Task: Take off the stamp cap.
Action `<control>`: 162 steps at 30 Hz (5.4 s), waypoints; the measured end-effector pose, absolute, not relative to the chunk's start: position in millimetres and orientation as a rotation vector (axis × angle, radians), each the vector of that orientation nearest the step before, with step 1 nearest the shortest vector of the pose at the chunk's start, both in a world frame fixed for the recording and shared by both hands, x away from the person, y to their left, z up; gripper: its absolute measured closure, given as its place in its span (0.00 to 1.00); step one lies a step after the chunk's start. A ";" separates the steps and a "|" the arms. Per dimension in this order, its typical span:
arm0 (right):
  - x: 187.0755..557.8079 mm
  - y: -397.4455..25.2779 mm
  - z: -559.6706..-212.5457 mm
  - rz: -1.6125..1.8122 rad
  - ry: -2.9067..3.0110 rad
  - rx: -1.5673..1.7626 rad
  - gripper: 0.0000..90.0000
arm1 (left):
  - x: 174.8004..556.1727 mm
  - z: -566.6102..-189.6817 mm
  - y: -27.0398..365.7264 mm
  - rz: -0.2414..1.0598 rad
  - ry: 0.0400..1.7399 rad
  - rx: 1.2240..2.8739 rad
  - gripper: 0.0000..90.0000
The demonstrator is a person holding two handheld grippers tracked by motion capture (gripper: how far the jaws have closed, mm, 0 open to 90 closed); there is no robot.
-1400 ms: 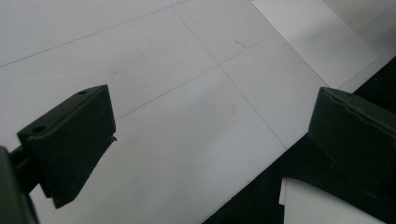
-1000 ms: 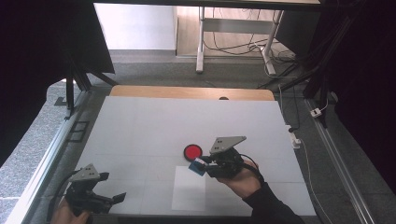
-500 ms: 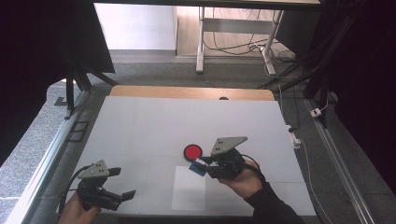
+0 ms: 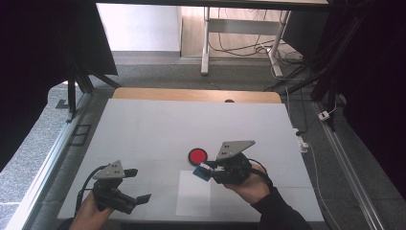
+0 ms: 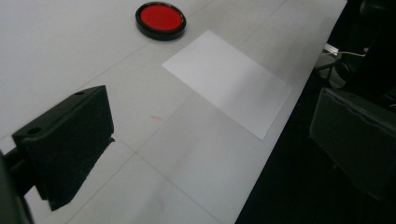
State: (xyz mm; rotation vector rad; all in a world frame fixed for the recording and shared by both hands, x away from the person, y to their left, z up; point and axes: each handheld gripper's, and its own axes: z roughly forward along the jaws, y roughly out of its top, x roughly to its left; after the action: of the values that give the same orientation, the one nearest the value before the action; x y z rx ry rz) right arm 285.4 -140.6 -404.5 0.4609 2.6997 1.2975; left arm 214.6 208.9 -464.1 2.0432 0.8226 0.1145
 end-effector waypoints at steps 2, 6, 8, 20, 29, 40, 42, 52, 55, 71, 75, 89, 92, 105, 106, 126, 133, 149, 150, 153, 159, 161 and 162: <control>284.6 -140.3 -403.7 1.300 2.696 0.460 0.79 | 216.3 -462.9 205.2 0.115 0.812 2.042 0.00; 282.7 -139.3 -402.3 1.298 2.701 0.438 0.79 | 220.9 -462.0 197.2 0.109 0.797 2.052 0.00; 282.6 -139.0 -402.1 1.299 2.703 0.435 0.79 | 222.9 -461.5 193.2 0.109 0.787 2.059 0.00; 281.2 -138.0 -400.3 1.340 2.725 0.421 0.79 | 236.0 -460.7 170.3 0.068 0.664 2.081 0.00; 278.7 -136.7 -397.2 1.364 2.738 0.384 0.79 | 245.7 -461.6 150.7 0.046 0.583 2.111 0.00; 274.5 -133.7 -395.3 1.374 2.752 0.339 0.79 | 255.1 -460.0 133.4 0.011 0.483 2.120 0.00; 274.1 -133.2 -395.0 1.379 2.754 0.334 0.79 | 256.9 -459.7 128.7 0.011 0.463 2.129 0.01; 271.7 -132.4 -393.6 1.386 2.762 0.314 0.79 | 268.6 -458.7 111.2 -0.045 0.374 2.133 0.03; 271.3 -132.5 -392.8 1.393 2.760 0.313 0.79 | 272.6 -458.5 107.2 -0.086 0.345 2.117 0.00; 269.6 -132.2 -391.7 1.404 2.776 0.275 0.79 | 279.1 -462.4 101.4 -0.110 0.262 2.096 0.35; 270.2 -132.3 -392.4 1.410 2.785 0.261 0.79 | 279.1 -462.2 103.5 -0.141 0.223 2.092 0.50; 269.9 -133.2 -391.4 1.454 2.808 0.222 0.79 | 278.9 -464.5 104.8 -0.236 0.148 2.054 0.72; 269.9 -133.8 -391.0 1.469 2.815 0.215 0.79 | 279.0 -464.8 105.4 -0.255 0.139 2.040 0.73; 273.2 -136.6 -391.2 1.551 2.838 0.225 0.79 | 278.0 -463.8 107.5 -0.279 0.106 2.013 0.76; 273.2 -136.6 -391.2 1.551 2.838 0.225 0.79 | 277.6 -463.8 107.6 -0.275 0.104 2.010 0.76; 273.5 -138.5 -390.0 1.590 2.813 0.216 0.79 | 275.9 -458.6 110.5 -0.255 0.091 2.018 0.77; 280.3 -141.7 -394.5 1.657 2.837 0.256 0.79 | 277.2 -461.5 110.5 -0.259 0.084 2.067 0.77; 277.9 -147.7 -389.9 1.599 2.754 0.246 0.79 | 274.6 -457.6 114.6 -0.146 0.248 2.123 0.76; 278.0 -147.9 -390.1 1.598 2.746 0.250 0.79 | 273.4 -457.0 114.9 -0.135 0.257 2.131 0.76; 277.8 -148.3 -390.3 1.585 2.736 0.252 0.79 | 271.3 -456.1 116.5 -0.109 0.318 2.153 0.76; 276.9 -148.0 -390.5 1.570 2.716 0.273 0.79 | 269.3 -452.6 126.1 -0.047 0.449 2.137 0.76; 277.2 -148.3 -390.2 1.558 2.713 0.279 0.79 | 268.8 -451.0 129.8 -0.054 0.493 2.131 0.76; 277.3 -148.6 -390.1 1.557 2.711 0.282 0.79 | 268.0 -450.6 131.6 -0.058 0.509 2.124 0.76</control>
State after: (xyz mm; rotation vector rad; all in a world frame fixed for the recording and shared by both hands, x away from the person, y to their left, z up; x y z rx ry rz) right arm 277.3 -148.6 -390.1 0.2822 2.7108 1.5572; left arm 268.0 131.6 -450.6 2.1236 0.5090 -0.0582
